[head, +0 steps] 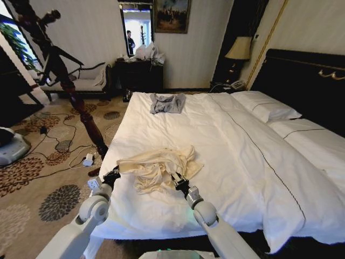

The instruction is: Pick up the clothes from the bed and hang them on the clothes hanger.

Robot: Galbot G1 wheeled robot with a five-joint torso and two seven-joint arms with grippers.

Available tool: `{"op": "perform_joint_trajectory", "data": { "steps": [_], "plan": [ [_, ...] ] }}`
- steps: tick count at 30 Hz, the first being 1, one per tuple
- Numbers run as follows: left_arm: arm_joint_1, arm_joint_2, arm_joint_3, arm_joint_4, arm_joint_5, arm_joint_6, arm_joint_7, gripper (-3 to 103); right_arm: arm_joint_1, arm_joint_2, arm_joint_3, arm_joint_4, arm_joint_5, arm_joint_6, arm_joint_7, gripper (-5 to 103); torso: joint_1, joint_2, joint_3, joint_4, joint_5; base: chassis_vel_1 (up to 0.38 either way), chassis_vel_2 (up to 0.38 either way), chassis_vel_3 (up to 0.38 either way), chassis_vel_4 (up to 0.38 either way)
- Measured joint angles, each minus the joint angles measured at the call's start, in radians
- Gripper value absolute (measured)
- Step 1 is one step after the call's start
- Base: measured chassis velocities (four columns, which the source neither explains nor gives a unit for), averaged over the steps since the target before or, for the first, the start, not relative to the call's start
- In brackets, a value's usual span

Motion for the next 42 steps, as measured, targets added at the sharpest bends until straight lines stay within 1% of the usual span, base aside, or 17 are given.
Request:
{"op": "perform_joint_trajectory", "data": {
  "steps": [1, 3, 6, 17, 18, 19, 20, 21, 22, 25, 28, 30, 31, 35, 37, 41, 42],
  "plan": [
    [0.001, -0.001, 0.0, 0.0, 0.0, 0.0, 0.0, 0, -0.002, -0.001, 0.0, 0.003, 0.0, 0.0, 0.001, 15, 0.0, 0.0, 0.0, 0.0001, 0.0, 0.0, 0.0, 0.0, 0.0],
    [0.001, -0.001, -0.001, 0.0, -0.001, 0.0, 0.0, 0, -0.004, -0.003, 0.0, 0.006, -0.001, 0.0, 0.001, 15, 0.0, 0.0, 0.0, 0.0001, 0.0, 0.0, 0.0, 0.0, 0.0],
    [0.001, -0.002, -0.001, 0.001, -0.001, 0.0, 0.0, 0, -0.019, -0.01, 0.0, 0.023, -0.002, 0.0, 0.001, 2, 0.0, 0.0, 0.0, 0.0001, 0.0, 0.0, 0.0, 0.0, 0.0],
    [0.009, 0.002, -0.015, -0.003, -0.008, 0.001, -0.001, 0, -0.097, -0.013, -0.001, 0.098, -0.025, 0.007, -0.01, 0, 0.0, 0.0, 0.0, 0.0, 0.0, 0.0, 0.0, 0.0, 0.0],
    [0.011, 0.002, -0.015, -0.003, -0.008, 0.001, -0.001, 0, -0.106, -0.014, 0.001, 0.105, -0.026, 0.008, -0.013, -3, 0.0, 0.0, 0.0, 0.0, 0.0, 0.0, 0.0, 0.0, 0.0],
    [0.012, 0.002, -0.015, -0.003, -0.008, 0.001, -0.001, 0, -0.113, -0.015, 0.002, 0.11, -0.028, 0.01, -0.016, 1, 0.0, 0.0, 0.0, 0.0, 0.0, 0.0, 0.0, 0.0, 0.0],
    [0.012, 0.002, -0.016, -0.002, -0.008, 0.001, -0.001, 0, -0.124, -0.018, 0.008, 0.119, -0.034, 0.018, -0.02, 1, 0.0, 0.0, 0.0, 0.0002, 0.0, 0.0, 0.0, 0.0, 0.0],
    [0.013, 0.0, -0.017, 0.0, -0.007, 0.001, -0.001, 0, -0.136, -0.019, 0.017, 0.13, -0.041, 0.029, -0.023, 7, 0.0, 0.0, 0.0, 0.0001, 0.0, 0.0, 0.0, 0.0, 0.0],
    [0.013, 0.0, -0.017, 0.0, -0.007, 0.001, -0.001, 0, -0.136, -0.019, 0.017, 0.13, -0.041, 0.029, -0.023, 7, 0.0, 0.0, 0.0, 0.0001, 0.0, 0.0, 0.0, 0.0, 0.0],
    [0.012, -0.003, -0.021, 0.008, -0.015, 0.002, -0.006, 0, -0.159, -0.02, 0.053, 0.191, -0.032, 0.053, -0.027, 23, 0.0, 0.0, 0.0, -0.0001, 0.0, 0.0, 0.0, 0.0, 0.0],
    [0.01, -0.003, -0.023, 0.015, -0.019, 0.002, -0.01, 0, -0.163, -0.025, 0.08, 0.23, -0.001, 0.05, -0.031, 28, 0.0, 0.0, 0.0, 0.0, -0.0001, 0.0, 0.0, 0.0, 0.0],
    [0.003, -0.004, -0.028, 0.025, -0.021, 0.003, -0.016, 0, -0.164, -0.031, 0.116, 0.246, 0.05, 0.036, -0.027, 39, 0.0, 0.0, 0.0, 0.0002, 0.0, 0.0, 0.0, 0.0, 0.0],
    [0.003, -0.004, -0.028, 0.025, -0.021, 0.003, -0.016, 0, -0.164, -0.031, 0.116, 0.246, 0.05, 0.036, -0.027, 39, 0.0, 0.0, 0.0, 0.0002, 0.0, 0.0, 0.0, 0.0, 0.0],
    [-0.015, -0.005, -0.066, 0.046, -0.045, 0.003, -0.023, 0, -0.175, -0.042, 0.183, 0.218, 0.197, -0.001, -0.004, 61, 0.0, 0.0, 0.0, 0.0, 0.0, 0.0, 0.0, 0.0, 0.0],
    [-0.017, -0.003, -0.078, 0.048, -0.053, 0.003, -0.024, 0, -0.181, -0.042, 0.189, 0.211, 0.225, -0.007, -0.004, 61, 0.0, 0.0, 0.0, 0.0, 0.0, 0.0, 0.0, 0.0, 0.0],
    [-0.026, 0.008, -0.123, 0.052, -0.08, 0.004, -0.024, 0, -0.201, -0.029, 0.161, 0.188, 0.228, -0.012, -0.012, 83, 0.0, 0.0, 0.0, -0.0001, 0.0001, 0.0, 0.0, 0.0, 0.0],
    [-0.026, 0.008, -0.123, 0.052, -0.08, 0.004, -0.024, 0, -0.201, -0.029, 0.161, 0.188, 0.228, -0.012, -0.012, 83, 0.0, 0.0, 0.0, -0.0001, 0.0001, 0.0, 0.0, 0.0, 0.0]
  ]
}}
